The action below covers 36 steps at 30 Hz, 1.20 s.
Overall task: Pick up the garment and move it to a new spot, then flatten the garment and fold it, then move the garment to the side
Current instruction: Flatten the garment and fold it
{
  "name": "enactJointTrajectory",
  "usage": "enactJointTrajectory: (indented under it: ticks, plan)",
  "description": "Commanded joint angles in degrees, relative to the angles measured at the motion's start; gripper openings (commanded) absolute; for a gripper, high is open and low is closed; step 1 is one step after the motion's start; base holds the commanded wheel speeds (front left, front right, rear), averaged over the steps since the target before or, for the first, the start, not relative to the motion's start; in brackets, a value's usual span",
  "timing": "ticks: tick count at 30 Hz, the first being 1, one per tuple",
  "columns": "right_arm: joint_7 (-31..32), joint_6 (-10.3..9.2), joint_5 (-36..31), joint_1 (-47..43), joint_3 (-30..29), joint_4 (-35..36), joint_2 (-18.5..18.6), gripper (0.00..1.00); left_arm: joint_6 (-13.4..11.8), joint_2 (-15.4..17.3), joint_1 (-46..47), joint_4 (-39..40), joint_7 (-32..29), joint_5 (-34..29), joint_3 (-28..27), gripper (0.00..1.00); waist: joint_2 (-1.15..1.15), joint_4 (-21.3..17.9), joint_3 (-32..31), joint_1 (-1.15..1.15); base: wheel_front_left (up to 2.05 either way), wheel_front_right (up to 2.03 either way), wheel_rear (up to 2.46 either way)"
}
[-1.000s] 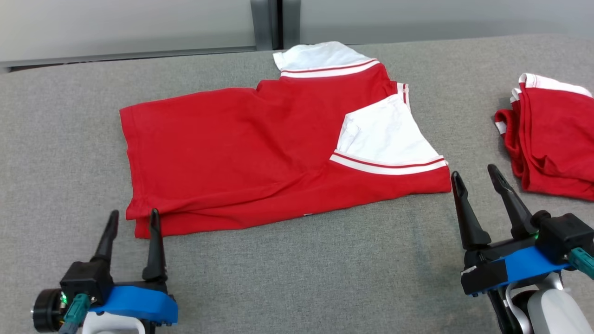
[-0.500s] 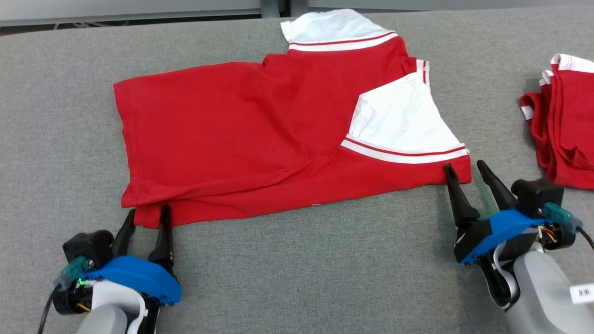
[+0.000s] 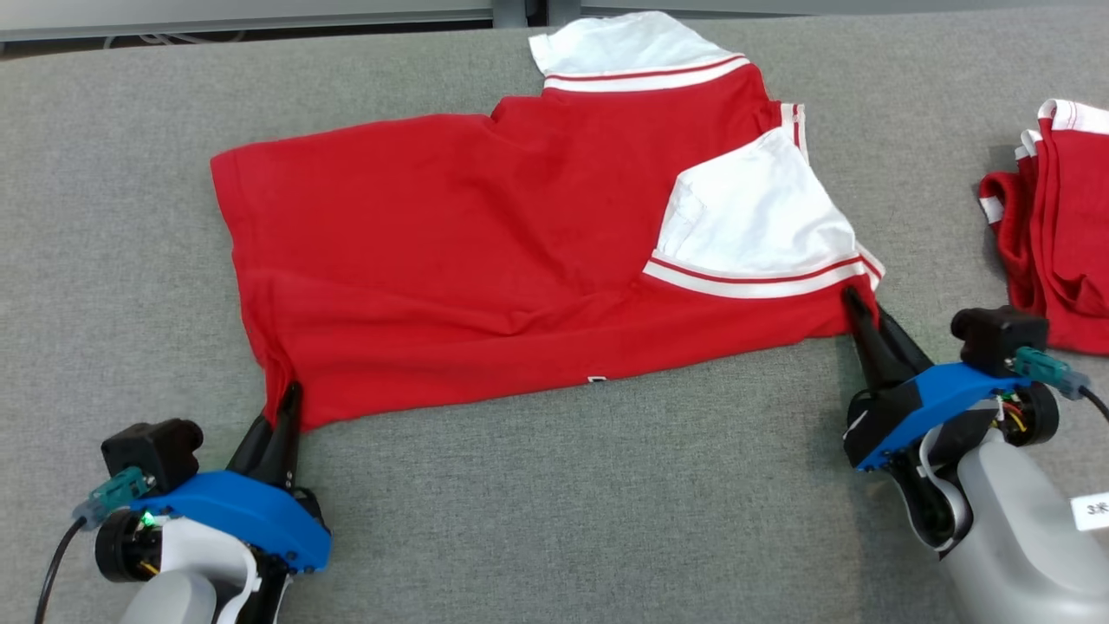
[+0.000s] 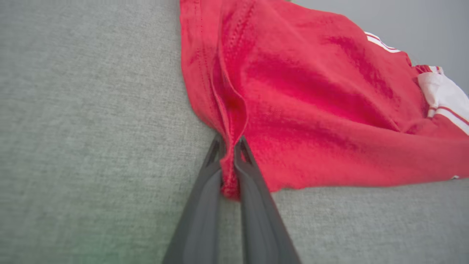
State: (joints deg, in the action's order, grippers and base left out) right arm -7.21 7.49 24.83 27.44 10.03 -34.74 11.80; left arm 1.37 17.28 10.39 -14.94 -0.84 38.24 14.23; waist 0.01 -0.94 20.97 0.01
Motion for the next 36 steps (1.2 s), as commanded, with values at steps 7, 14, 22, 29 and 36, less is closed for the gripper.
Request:
enactJointTrajectory:
  ticks: [7,14,22,29,36]
  plan:
    - [-1.74,-0.01,1.63,-8.61,-1.10,7.14,1.28,0.00,-2.98,3.68,-6.18,10.34,-3.73,-1.57,0.42,0.00,-0.01,0.38,-2.23,-0.01,0.00,0.00,0.00]
    - [0.89,-0.01,-0.56,-23.24,-6.09,17.85,-3.45,0.00,-6.11,6.96,-13.42,17.78,-9.30,-0.53,-0.21,0.00,-0.01,-0.55,-5.32,-0.01,0.00,0.00,0.00]
    - [4.61,-0.01,-3.36,-34.90,-10.15,26.70,-8.06,1.00,-7.68,6.64,-19.70,18.61,-10.61,1.88,-0.70,0.49,-0.01,-1.39,-7.70,-0.01,0.00,0.00,0.00]
    - [3.89,0.00,-10.07,-32.81,-12.71,31.69,-8.11,1.00,-10.12,4.04,-18.16,15.58,-0.82,-3.52,-0.82,1.00,-0.01,-0.65,-8.73,-0.01,0.00,0.00,0.00]
    - [6.63,0.00,-14.39,-27.99,-14.40,43.26,-7.43,1.00,-12.35,2.62,-12.26,18.34,10.48,-10.42,-1.19,1.00,-0.01,-0.26,-9.46,-0.01,0.00,0.00,0.00]
